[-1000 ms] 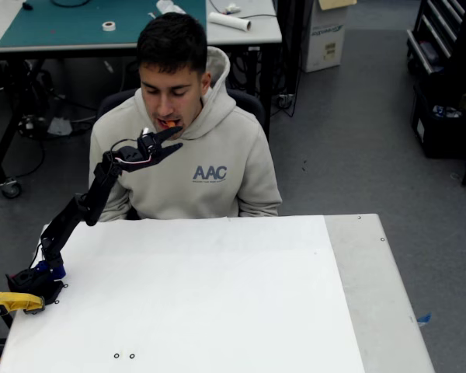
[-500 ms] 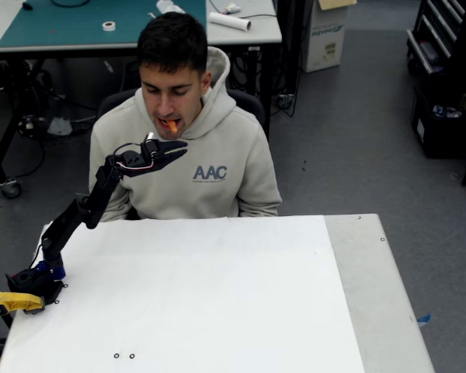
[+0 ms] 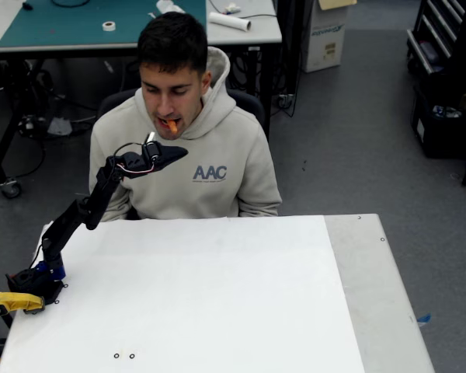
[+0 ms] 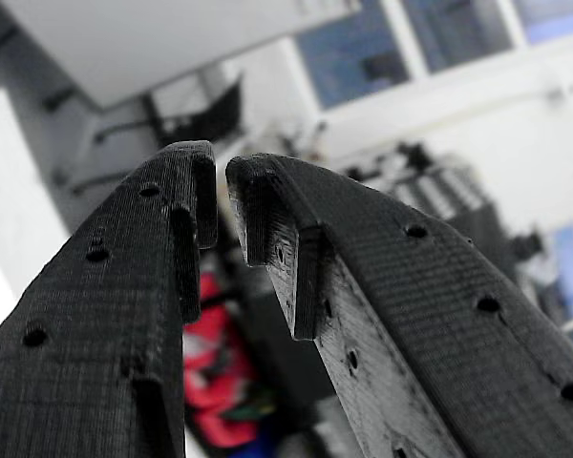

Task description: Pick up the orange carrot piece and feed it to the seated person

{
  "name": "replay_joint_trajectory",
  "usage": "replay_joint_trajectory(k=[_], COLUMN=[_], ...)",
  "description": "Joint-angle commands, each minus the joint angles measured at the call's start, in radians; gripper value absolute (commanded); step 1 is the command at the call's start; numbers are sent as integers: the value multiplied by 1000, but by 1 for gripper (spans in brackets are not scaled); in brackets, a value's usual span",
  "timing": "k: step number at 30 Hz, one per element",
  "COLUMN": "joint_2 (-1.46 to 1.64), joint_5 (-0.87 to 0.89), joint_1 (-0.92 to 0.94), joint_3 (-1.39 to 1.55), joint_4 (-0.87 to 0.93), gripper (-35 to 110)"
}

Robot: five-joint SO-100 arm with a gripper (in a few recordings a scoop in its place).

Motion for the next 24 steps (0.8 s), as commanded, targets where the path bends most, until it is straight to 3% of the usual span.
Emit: replay_joint_trajectory(k=[1,8,24], joint_2=[130,252,946], joint_5=[144,463,1121], joint_1=[2,-2,12], joint_3=[-69,14,730], joint_4=[14,37,291], gripper=[-2,-2,-2])
